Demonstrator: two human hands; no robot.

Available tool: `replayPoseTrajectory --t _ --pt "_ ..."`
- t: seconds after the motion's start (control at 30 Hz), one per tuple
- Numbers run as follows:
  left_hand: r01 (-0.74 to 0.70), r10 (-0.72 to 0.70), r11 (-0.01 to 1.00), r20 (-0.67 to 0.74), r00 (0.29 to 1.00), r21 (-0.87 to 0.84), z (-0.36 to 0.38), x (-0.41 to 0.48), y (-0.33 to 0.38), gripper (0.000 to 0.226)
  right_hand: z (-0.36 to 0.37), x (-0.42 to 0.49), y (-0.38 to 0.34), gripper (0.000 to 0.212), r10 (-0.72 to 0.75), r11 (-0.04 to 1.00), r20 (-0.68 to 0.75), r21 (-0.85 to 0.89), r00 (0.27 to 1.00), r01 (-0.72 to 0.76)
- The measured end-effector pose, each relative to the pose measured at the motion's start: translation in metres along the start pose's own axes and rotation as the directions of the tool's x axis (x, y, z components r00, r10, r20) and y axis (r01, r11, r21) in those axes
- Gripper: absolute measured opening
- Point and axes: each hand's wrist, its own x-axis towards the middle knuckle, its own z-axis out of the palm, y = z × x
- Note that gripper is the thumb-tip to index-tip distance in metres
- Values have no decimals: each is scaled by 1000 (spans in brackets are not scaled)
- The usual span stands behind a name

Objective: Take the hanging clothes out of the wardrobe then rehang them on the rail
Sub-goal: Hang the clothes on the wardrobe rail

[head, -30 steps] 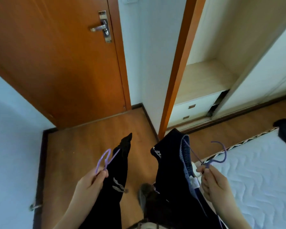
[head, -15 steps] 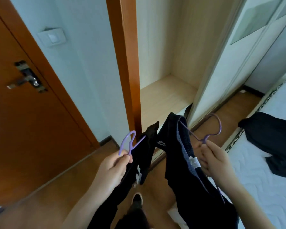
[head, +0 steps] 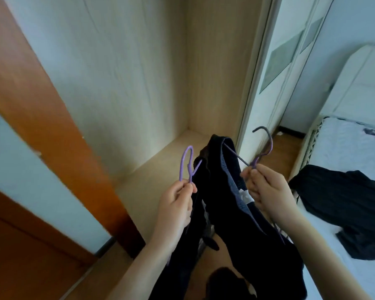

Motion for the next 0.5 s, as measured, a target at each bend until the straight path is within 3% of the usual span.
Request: replayPoseTrajectory --t 0.27,0.5 --pt "-43 30 998 -253 967 -44 58 112 42 24 -14 168 -24 31 41 999 270 23 962 -49" --pt "-155 64 977 -489 870 -147 82 206 128 27 -12 306 -106 31 -91 988 519 157 850 10"
